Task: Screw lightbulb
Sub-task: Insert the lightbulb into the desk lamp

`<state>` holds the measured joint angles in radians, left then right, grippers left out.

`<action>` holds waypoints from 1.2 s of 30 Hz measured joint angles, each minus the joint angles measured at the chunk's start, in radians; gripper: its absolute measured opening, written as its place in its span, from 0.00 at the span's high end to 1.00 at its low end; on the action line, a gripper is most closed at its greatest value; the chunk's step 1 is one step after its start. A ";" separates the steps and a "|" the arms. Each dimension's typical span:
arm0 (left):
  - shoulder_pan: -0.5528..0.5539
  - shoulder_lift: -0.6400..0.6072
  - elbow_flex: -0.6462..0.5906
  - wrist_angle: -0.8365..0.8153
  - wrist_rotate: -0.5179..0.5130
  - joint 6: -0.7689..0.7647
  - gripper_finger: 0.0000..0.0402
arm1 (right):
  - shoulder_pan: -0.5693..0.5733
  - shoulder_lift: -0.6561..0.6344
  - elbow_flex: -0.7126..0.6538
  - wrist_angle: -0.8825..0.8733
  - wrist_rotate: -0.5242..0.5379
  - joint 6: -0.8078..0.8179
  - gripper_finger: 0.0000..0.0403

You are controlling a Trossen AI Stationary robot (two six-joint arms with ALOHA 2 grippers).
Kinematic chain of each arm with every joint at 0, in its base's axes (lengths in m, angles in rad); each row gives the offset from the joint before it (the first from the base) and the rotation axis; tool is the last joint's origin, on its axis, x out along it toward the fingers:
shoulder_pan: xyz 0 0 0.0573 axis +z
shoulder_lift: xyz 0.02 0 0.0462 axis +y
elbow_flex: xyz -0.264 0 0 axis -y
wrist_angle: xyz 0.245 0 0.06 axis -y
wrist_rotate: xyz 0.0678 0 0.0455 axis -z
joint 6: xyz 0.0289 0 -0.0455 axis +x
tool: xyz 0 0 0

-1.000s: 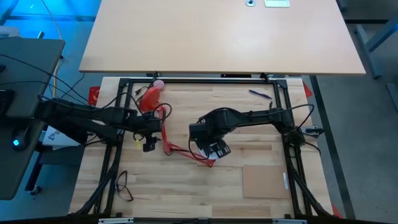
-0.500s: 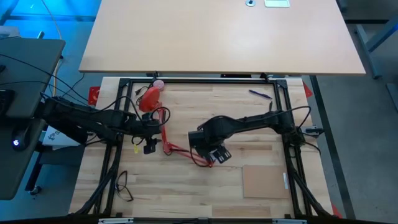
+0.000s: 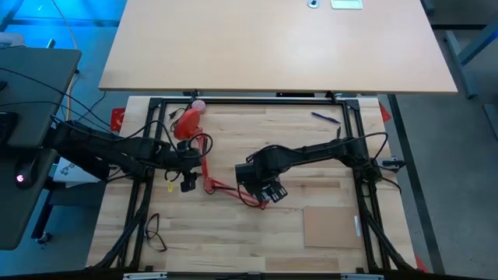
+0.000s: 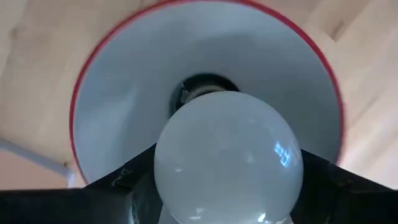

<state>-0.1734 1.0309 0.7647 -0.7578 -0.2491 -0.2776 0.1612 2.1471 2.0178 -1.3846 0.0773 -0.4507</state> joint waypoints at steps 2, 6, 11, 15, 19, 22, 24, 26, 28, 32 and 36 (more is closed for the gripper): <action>0.000 0.000 0.000 0.000 0.000 0.000 0.45 | 0.000 0.000 -0.014 0.016 0.000 -0.003 0.38; -0.008 0.000 0.000 -0.003 0.003 0.023 0.45 | 0.001 -0.002 -0.039 0.023 -0.008 -0.023 0.38; -0.010 0.005 0.000 -0.007 0.002 0.101 0.45 | -0.003 -0.005 -0.050 0.029 -0.011 -0.046 0.38; -0.008 0.012 -0.038 0.030 -0.005 0.091 0.45 | -0.004 -0.005 -0.051 0.035 -0.017 -0.038 0.38; -0.010 0.015 -0.142 0.058 0.029 -0.004 0.45 | -0.005 -0.004 -0.051 0.035 -0.034 0.019 0.38; -0.013 0.014 -0.193 0.071 0.055 -0.074 0.45 | -0.005 -0.004 -0.052 0.036 -0.036 0.031 0.38; -0.013 0.014 -0.221 0.102 0.059 -0.085 0.45 | -0.005 -0.004 -0.052 0.036 -0.037 0.039 0.38; -0.013 0.014 -0.247 0.134 0.060 -0.086 0.45 | -0.005 -0.003 -0.052 0.036 -0.041 0.071 0.38; -0.013 0.014 -0.270 0.162 0.060 -0.089 0.45 | -0.005 -0.003 -0.052 0.037 -0.050 0.099 0.38; -0.013 0.014 -0.301 0.232 0.060 -0.089 0.45 | -0.004 -0.002 -0.052 0.039 -0.060 0.121 0.38; -0.013 0.018 -0.296 0.259 0.060 -0.016 0.45 | -0.004 -0.002 -0.053 0.041 -0.062 0.132 0.38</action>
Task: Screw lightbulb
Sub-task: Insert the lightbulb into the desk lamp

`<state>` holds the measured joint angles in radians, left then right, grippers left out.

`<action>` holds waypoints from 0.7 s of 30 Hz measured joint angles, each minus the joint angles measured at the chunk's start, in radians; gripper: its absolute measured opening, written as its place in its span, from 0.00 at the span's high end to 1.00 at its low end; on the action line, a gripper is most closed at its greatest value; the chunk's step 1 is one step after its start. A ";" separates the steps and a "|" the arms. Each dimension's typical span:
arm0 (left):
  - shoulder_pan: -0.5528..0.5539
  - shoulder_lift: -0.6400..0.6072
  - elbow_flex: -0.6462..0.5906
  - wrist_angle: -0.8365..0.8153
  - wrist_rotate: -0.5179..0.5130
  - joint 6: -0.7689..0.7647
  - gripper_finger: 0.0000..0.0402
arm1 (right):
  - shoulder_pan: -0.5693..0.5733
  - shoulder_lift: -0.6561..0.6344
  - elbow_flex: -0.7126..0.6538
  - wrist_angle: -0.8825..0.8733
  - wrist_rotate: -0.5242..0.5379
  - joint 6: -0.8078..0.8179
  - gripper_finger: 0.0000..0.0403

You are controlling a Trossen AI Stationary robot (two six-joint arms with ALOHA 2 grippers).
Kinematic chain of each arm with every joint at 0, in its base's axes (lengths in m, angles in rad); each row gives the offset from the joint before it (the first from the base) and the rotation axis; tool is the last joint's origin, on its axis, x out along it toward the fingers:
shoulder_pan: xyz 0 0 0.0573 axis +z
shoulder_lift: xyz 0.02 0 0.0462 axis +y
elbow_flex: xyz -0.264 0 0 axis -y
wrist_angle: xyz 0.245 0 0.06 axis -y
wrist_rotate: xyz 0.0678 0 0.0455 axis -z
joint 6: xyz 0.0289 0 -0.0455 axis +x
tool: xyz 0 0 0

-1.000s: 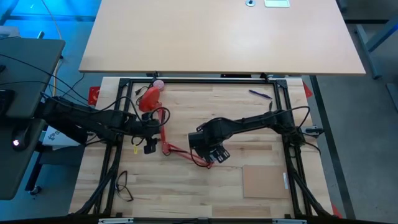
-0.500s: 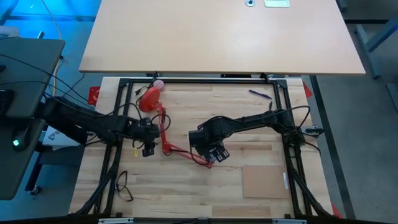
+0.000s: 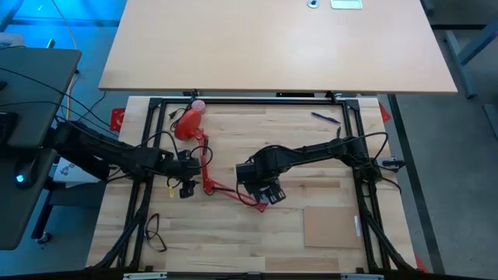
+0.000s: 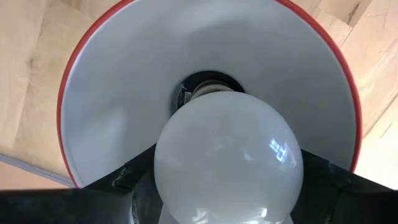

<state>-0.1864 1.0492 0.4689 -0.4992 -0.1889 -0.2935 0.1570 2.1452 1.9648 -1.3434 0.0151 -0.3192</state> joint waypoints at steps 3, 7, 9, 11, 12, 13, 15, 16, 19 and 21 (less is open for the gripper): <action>-0.006 -0.005 0.037 0.007 0.008 0.040 0.47 | 0.000 0.000 0.000 0.000 0.000 0.013 0.38; -0.022 0.001 0.048 0.022 0.044 0.171 0.59 | 0.000 0.001 0.000 0.000 -0.002 0.015 0.38; -0.024 0.022 0.048 0.027 0.073 0.205 0.71 | 0.000 0.001 0.000 0.000 -0.003 0.015 0.38; -0.024 0.050 0.048 0.044 0.106 0.217 0.86 | 0.000 0.001 0.000 0.000 -0.003 0.015 0.38; -0.024 0.065 0.048 0.061 0.119 0.215 0.93 | 0.000 0.001 0.000 0.000 -0.004 0.015 0.38; -0.024 0.080 0.048 0.081 0.128 0.203 0.96 | 0.000 0.001 0.000 0.000 -0.005 0.015 0.38; -0.024 0.106 0.048 0.137 0.130 0.191 0.97 | 0.000 0.001 0.000 0.000 -0.005 0.015 0.38; -0.024 0.118 0.048 0.160 0.131 0.191 0.97 | 0.000 0.001 0.000 0.000 -0.006 0.014 0.38; -0.024 0.161 0.048 0.191 0.129 0.193 0.99 | 0.000 0.001 0.000 0.000 -0.007 0.009 0.38; -0.024 0.194 0.048 0.188 0.114 0.196 0.99 | 0.000 0.001 0.000 0.000 -0.009 0.009 0.38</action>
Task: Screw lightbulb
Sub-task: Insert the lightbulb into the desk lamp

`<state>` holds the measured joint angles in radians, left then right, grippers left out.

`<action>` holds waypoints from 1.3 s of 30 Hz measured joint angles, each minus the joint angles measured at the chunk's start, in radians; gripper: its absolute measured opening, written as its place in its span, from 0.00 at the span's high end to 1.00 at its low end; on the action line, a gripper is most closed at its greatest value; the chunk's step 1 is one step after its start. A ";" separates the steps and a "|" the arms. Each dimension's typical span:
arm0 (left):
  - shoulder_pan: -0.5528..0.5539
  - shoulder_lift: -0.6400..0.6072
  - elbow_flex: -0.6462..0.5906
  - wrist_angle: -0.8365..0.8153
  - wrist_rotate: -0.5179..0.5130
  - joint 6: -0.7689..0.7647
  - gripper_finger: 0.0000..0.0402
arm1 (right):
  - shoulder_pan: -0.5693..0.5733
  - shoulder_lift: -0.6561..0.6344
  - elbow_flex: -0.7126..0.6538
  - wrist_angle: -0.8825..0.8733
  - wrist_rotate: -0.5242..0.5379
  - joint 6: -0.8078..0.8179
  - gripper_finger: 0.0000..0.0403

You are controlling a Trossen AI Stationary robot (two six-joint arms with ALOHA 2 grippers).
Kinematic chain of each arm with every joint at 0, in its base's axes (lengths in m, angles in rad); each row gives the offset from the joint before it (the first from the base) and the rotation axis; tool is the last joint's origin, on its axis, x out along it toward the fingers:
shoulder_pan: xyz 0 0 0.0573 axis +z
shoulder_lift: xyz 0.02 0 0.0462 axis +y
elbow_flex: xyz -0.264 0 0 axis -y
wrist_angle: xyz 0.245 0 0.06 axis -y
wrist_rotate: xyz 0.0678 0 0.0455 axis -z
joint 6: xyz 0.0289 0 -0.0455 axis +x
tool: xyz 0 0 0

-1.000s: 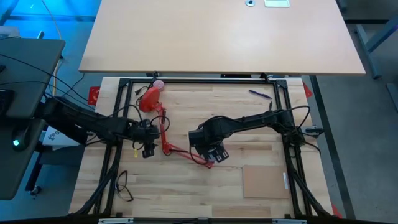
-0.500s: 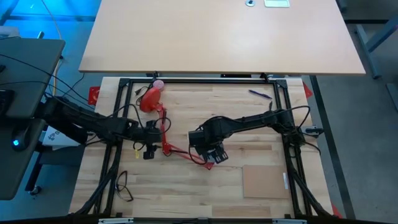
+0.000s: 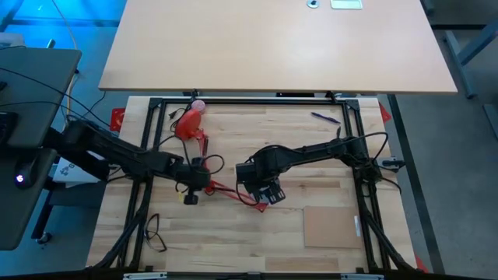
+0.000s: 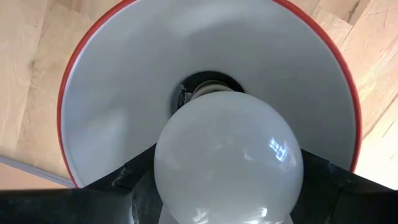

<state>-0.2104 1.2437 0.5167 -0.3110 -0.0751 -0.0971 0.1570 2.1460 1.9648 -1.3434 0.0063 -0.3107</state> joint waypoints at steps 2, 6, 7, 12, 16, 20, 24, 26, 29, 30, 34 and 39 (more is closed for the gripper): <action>0.000 0.030 0.000 0.002 -0.013 0.003 1.00 | 0.000 0.000 0.000 0.000 -0.001 0.000 0.38; 0.000 0.070 0.003 0.031 -0.017 0.004 1.00 | 0.001 0.000 -0.001 -0.007 -0.007 0.000 0.38; 0.000 0.076 0.003 0.041 -0.017 0.004 1.00 | 0.001 0.000 -0.001 -0.010 -0.008 0.000 0.38; 0.000 0.089 0.002 0.072 -0.019 -0.003 1.00 | 0.001 0.000 -0.001 -0.013 -0.014 0.000 0.38; 0.000 0.090 0.002 0.075 -0.019 -0.040 1.00 | 0.002 0.000 -0.002 -0.013 -0.014 0.030 0.38; 0.000 0.091 0.002 0.075 -0.019 -0.066 1.00 | 0.002 0.000 -0.002 -0.011 -0.014 0.080 0.38; 0.000 0.091 0.001 0.075 -0.019 -0.066 1.00 | 0.002 0.000 -0.002 -0.010 -0.014 0.164 0.38; 0.000 0.091 0.001 0.075 -0.019 -0.067 1.00 | 0.002 0.000 -0.002 -0.009 -0.014 0.216 0.38; 0.000 0.091 0.001 0.074 -0.019 -0.075 1.00 | 0.002 0.000 -0.002 -0.009 -0.015 0.304 0.38; 0.000 0.092 0.001 0.074 -0.019 -0.078 1.00 | 0.002 0.000 -0.002 -0.008 -0.015 0.335 0.38; 0.000 0.092 0.000 0.074 -0.020 -0.090 1.00 | 0.002 0.001 -0.002 -0.008 -0.013 0.465 0.38; 0.000 0.092 0.000 0.074 -0.021 -0.111 1.00 | 0.002 0.001 -0.002 -0.008 -0.005 0.637 0.38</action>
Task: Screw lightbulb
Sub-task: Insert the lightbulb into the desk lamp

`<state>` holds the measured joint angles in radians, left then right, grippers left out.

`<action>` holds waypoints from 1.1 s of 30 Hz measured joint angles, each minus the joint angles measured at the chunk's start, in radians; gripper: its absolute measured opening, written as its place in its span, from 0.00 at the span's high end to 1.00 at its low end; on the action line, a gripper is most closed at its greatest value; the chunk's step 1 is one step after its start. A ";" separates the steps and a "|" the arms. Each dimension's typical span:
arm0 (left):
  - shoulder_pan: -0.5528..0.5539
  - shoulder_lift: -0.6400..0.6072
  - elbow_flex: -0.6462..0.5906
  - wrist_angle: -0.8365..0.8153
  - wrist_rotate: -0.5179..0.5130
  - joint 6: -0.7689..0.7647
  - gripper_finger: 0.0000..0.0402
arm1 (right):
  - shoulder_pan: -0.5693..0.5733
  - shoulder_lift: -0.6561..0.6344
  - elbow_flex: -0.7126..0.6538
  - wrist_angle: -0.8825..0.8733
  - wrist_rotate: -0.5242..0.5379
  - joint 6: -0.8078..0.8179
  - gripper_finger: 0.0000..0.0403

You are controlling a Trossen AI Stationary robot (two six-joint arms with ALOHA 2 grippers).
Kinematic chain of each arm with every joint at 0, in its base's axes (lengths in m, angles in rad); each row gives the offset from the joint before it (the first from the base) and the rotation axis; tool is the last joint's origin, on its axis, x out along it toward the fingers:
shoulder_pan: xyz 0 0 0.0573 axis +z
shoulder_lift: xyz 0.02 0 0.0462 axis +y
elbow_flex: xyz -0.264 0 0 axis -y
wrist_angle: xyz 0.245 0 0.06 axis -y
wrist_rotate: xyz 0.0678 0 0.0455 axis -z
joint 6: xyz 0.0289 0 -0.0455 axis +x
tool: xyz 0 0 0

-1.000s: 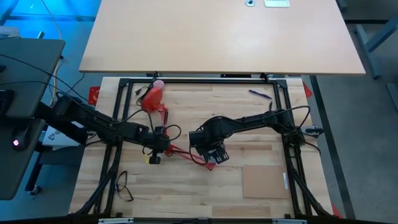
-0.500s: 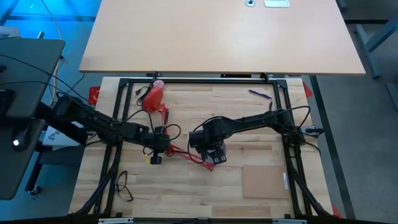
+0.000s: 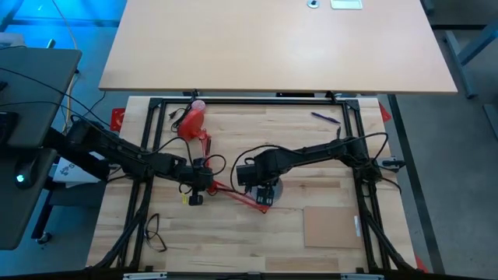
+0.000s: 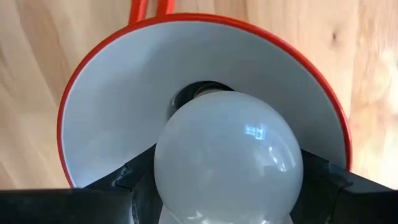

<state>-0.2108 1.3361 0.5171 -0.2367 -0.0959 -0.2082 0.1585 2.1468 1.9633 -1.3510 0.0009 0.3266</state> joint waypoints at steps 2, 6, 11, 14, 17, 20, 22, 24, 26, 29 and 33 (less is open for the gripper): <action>0.000 0.000 0.000 0.000 0.000 -0.009 1.00 | 0.000 0.000 0.000 0.000 0.001 0.078 0.38; 0.000 0.000 0.000 0.000 0.000 -0.025 1.00 | 0.002 0.000 0.000 0.000 0.003 0.268 0.38; 0.000 0.000 0.000 0.000 0.000 -0.025 1.00 | 0.011 0.000 0.000 -0.003 0.007 0.486 0.38; 0.000 0.000 0.000 0.000 -0.001 -0.025 1.00 | 0.017 0.000 0.000 -0.004 0.008 0.632 0.38; 0.000 0.001 0.000 0.000 0.000 -0.025 1.00 | 0.024 0.000 0.000 -0.002 0.002 0.793 0.38; 0.000 0.001 -0.001 0.002 0.000 -0.025 1.00 | 0.033 0.000 0.000 0.005 -0.007 0.941 0.38; 0.000 0.001 -0.001 0.003 0.000 -0.025 1.00 | 0.041 0.000 0.000 0.012 -0.017 1.049 0.38; 0.000 0.001 -0.001 0.005 0.001 -0.026 1.00 | 0.049 0.000 0.000 0.019 -0.026 1.151 0.38; 0.000 0.001 -0.001 0.006 0.001 -0.033 1.00 | 0.056 0.001 0.000 0.025 -0.028 1.208 0.38; 0.000 0.001 -0.001 0.008 0.001 -0.034 1.00 | 0.065 0.001 0.000 0.027 -0.019 1.217 0.38; 0.000 0.001 -0.002 0.013 0.001 -0.034 1.00 | 0.066 0.003 0.010 0.026 -0.011 1.184 0.31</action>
<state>-0.2104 1.3374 0.5152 -0.2233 -0.0952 -0.2427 0.2241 2.1502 1.9729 -1.3254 -0.0098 1.5103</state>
